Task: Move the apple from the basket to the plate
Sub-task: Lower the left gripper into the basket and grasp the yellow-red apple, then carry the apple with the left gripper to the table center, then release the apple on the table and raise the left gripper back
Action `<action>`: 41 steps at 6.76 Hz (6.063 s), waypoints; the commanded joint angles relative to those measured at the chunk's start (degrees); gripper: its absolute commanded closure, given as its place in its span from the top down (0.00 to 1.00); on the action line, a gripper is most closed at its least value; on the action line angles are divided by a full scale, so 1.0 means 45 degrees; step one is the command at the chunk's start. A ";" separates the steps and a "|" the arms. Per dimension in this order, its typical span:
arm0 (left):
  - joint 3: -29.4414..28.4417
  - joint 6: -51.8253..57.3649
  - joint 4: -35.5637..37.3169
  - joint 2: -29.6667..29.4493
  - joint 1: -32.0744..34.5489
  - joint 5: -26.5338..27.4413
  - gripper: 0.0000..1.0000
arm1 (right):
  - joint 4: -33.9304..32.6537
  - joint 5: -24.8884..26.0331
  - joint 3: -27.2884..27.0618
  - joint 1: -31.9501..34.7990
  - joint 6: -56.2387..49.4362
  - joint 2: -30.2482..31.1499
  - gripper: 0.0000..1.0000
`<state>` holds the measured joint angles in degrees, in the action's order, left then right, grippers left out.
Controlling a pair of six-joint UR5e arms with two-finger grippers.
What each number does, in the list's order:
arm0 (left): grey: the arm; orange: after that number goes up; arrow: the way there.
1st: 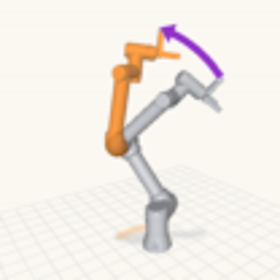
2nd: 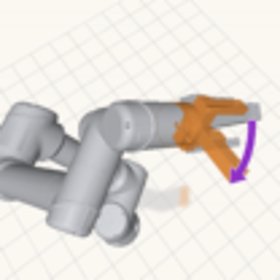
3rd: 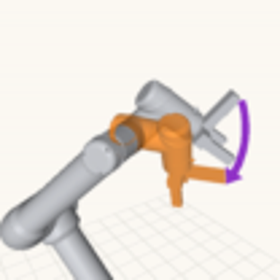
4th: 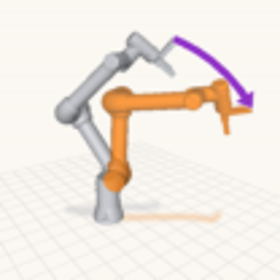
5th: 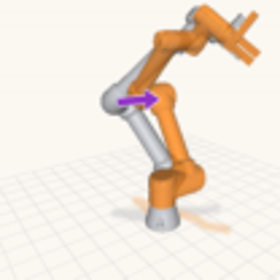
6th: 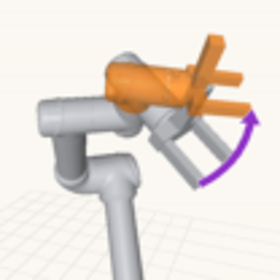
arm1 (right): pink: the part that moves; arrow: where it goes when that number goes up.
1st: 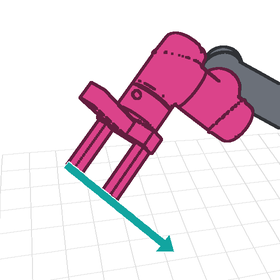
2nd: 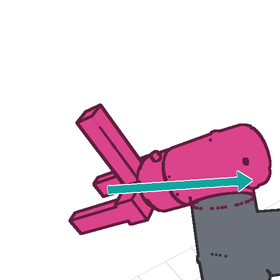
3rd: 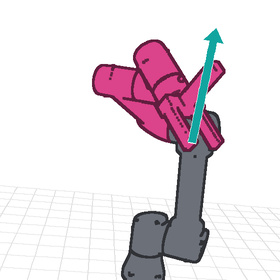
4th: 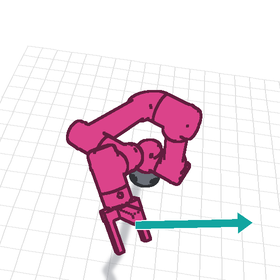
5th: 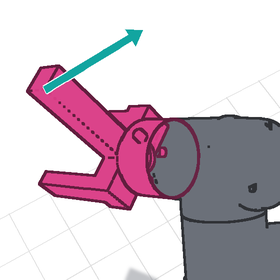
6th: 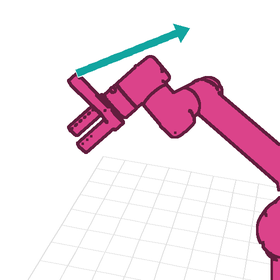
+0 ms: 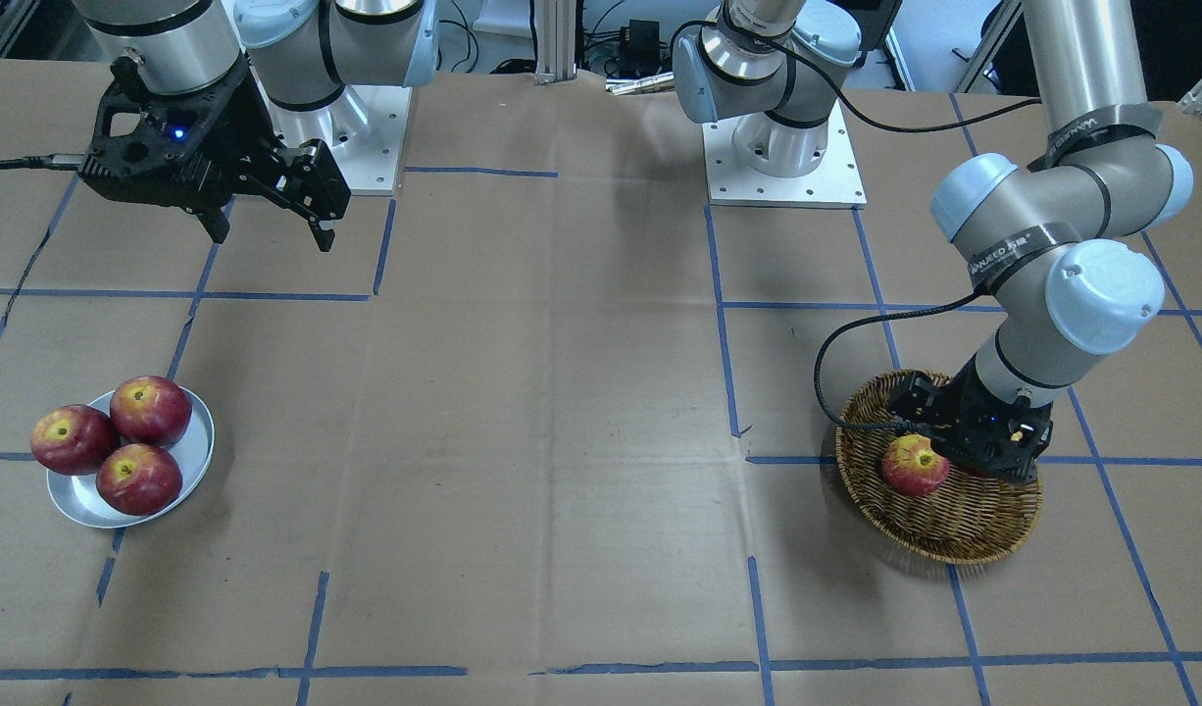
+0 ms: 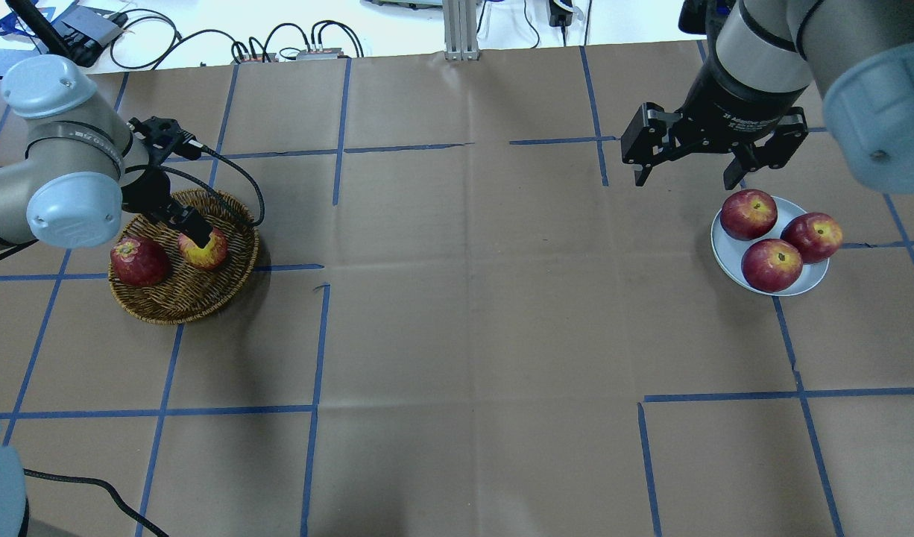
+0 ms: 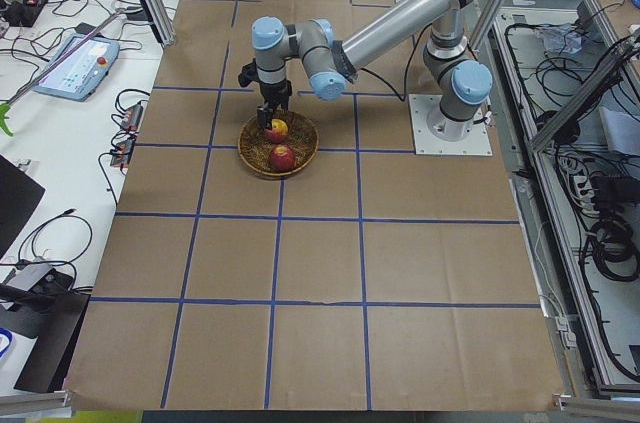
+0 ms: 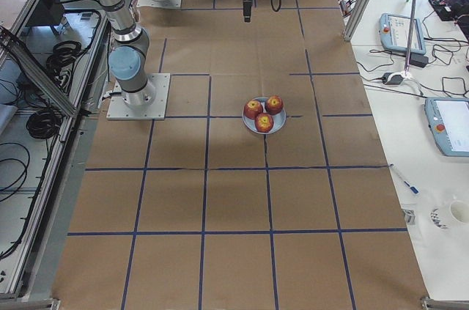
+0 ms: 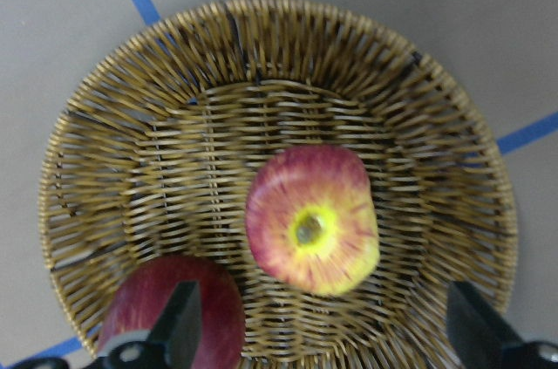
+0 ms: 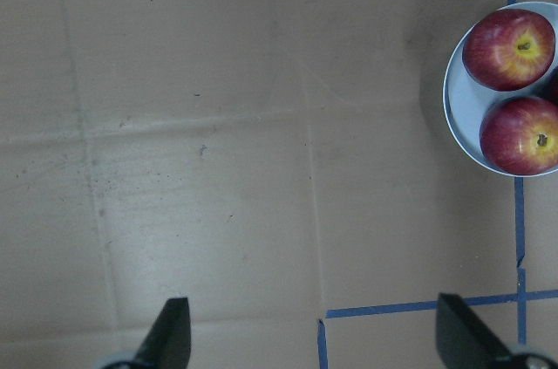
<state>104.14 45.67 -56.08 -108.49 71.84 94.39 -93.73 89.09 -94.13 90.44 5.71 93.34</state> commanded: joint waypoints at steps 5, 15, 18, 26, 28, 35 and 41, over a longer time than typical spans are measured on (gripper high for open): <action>-0.0155 -0.0149 0.0214 -0.1415 -0.0007 -0.0098 0.99 | 0.0008 -0.0091 0.0019 0.0001 0.0000 0.0000 1.00; -0.1463 -0.6338 -0.1055 -0.0246 0.4275 0.0039 0.44 | -0.0011 -0.0130 0.0019 0.0001 0.0000 0.0000 1.00; -0.3447 -1.1054 -0.1308 -0.1936 0.7601 0.0020 0.45 | 0.0008 -0.0130 0.0019 0.0001 -0.0019 0.0020 1.00; -0.3612 -1.2376 -0.1172 -0.3664 0.9192 -0.0137 0.42 | 0.0009 -0.0130 0.0019 0.0001 -0.0039 0.0000 1.00; -0.3690 -1.2453 -0.1152 -0.3741 0.9192 -0.0565 0.42 | -0.0011 -0.0130 0.0019 0.0001 -0.0039 0.0000 1.00; -0.3983 -1.2493 -0.1132 -0.4152 0.9231 -0.0586 0.57 | -0.0011 -0.0130 0.0019 0.0001 -0.0039 0.0000 1.00; -0.4042 -1.2357 -0.1676 -0.2618 0.9019 -0.0566 0.99 | 0.0009 -0.0130 0.0019 0.0001 -0.0039 0.0000 1.00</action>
<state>86.03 -10.36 -62.16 -123.85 113.19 91.88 -93.70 88.51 -94.04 90.44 5.54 93.34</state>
